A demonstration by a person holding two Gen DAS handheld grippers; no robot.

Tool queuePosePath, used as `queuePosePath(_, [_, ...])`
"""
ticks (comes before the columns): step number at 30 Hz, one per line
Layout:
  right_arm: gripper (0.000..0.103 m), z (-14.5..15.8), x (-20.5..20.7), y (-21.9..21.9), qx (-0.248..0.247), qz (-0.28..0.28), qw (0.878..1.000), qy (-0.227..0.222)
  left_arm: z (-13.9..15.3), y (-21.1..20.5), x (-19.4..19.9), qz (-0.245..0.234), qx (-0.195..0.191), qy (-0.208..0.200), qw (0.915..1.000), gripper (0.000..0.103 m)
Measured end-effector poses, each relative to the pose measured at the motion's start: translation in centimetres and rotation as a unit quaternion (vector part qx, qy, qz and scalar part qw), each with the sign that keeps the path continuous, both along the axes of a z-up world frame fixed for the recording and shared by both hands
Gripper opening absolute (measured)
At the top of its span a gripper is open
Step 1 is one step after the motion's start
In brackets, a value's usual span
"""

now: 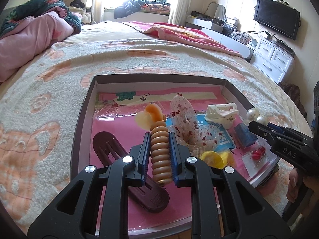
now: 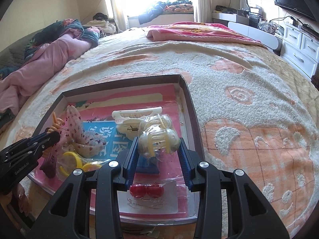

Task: Organize jewelry
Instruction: 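Carry the spiral coil and pearl ball clip into the tray and open both tools, then withdraw both tools toward the white earring bag and pink pom-pom clip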

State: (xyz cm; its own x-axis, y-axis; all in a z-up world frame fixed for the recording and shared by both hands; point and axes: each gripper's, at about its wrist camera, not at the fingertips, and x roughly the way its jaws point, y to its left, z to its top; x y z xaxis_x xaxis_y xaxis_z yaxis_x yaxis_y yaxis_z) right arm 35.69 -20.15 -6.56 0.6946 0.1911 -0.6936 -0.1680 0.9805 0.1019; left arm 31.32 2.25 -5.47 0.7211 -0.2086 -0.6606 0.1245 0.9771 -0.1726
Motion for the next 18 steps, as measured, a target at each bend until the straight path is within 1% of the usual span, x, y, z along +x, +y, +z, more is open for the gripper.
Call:
queuePosePath(4, [0.038, 0.1, 0.0, 0.0, 0.001, 0.000, 1.000, 0.000, -0.3, -0.1, 0.0, 0.000, 0.002, 0.003, 1.0000, 0.012])
queuePosePath(9, [0.046, 0.2, -0.2, 0.1, 0.003, 0.002, 1.000, -0.001, -0.3, -0.2, -0.1, 0.002, 0.001, 0.005, 1.0000, 0.012])
queuePosePath(10, [0.050, 0.3, -0.3, 0.2, 0.005, 0.002, 1.000, -0.004, -0.3, -0.1, -0.1, 0.002, 0.000, 0.006, 1.0000, 0.014])
queuePosePath(12, [0.051, 0.5, -0.5, 0.1, 0.010, 0.003, 1.000, -0.006, -0.3, -0.1, -0.3, 0.003, 0.001, 0.008, 1.0000, 0.022])
queuePosePath(13, [0.052, 0.5, -0.5, 0.1, 0.012, 0.004, 1.000, -0.007, -0.3, 0.0, -0.2, 0.003, 0.000, 0.010, 0.9999, 0.024])
queuePosePath(15, [0.056, 0.7, -0.8, 0.0, 0.015, 0.005, 1.000, -0.011, -0.2, 0.0, -0.3, 0.003, -0.001, 0.010, 0.9999, 0.032])
queuePosePath(16, [0.058, 0.8, -0.9, -0.1, 0.016, 0.004, 1.000, -0.013, -0.1, 0.1, -0.5, 0.003, -0.001, 0.008, 1.0000, 0.033])
queuePosePath(18, [0.061, 1.0, -1.3, -0.2, 0.017, 0.005, 1.000, -0.018, 0.1, 0.1, -0.9, 0.005, 0.001, 0.005, 1.0000, 0.045])
